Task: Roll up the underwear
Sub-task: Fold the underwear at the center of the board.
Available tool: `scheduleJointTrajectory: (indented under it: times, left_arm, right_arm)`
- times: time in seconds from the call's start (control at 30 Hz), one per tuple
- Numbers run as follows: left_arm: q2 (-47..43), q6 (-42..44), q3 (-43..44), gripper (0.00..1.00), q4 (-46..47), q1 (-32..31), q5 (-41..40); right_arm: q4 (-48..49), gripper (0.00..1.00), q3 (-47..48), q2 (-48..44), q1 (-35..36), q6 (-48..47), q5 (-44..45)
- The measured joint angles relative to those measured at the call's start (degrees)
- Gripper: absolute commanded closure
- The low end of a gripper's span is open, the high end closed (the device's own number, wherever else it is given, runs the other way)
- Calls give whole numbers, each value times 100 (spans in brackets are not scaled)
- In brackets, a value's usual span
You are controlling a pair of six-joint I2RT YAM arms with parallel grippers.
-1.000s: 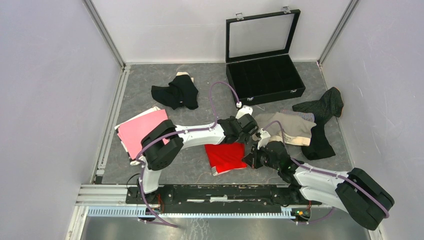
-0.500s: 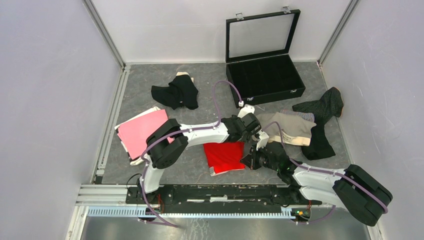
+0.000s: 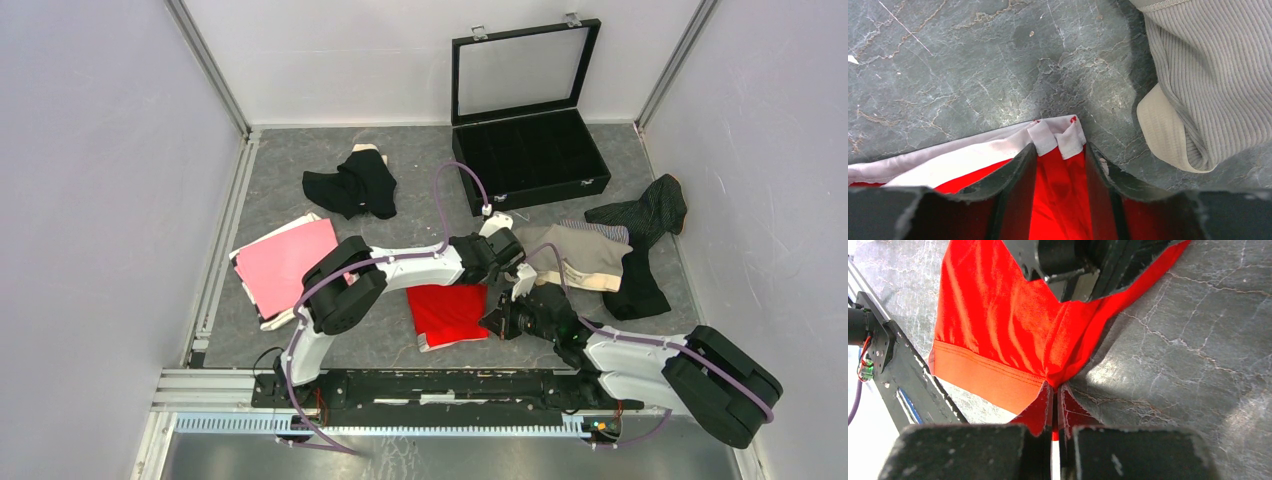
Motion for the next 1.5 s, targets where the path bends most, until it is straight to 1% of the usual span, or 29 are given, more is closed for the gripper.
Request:
scheduleJointTrajectory:
  times: [0.07,0.33,0.4,0.53,0.7,0.9,1.1,1.33,1.5]
  left_arm:
    - [2,22,0,61,-11,0,-22]
    - [35,131,0,93,-37,-7,-173]
    - [35,140,0,98,-35,-13,-199]
    - [33,142,0,98,-24,-17,-291]
    - [-162,138,-157,98,146,24,-396]
    - [-1143,55,-957,98,813,221,-278]
    - [-2168,-282,-2074,98,1858,446,46]
    - [-2588,-577,-2852,98,2583,876,420]
    - [-2780,-721,-3185,98,2977,1104,708]
  right_arm:
    - [4,100,0,9,0,0,-2]
    - [-15,100,4,2,2,0,15]
    - [-149,100,26,-74,11,-4,68]
    - [-739,100,197,-321,50,-72,341]
    - [-1849,100,555,-688,122,-271,988]
    - [-3099,100,1104,-820,313,-498,1871]
    - [-4118,100,1818,-811,605,-686,2785]
    - [-4868,100,2632,-557,883,-1014,3606]
    - [-5241,100,3082,-221,1307,-1362,4048]
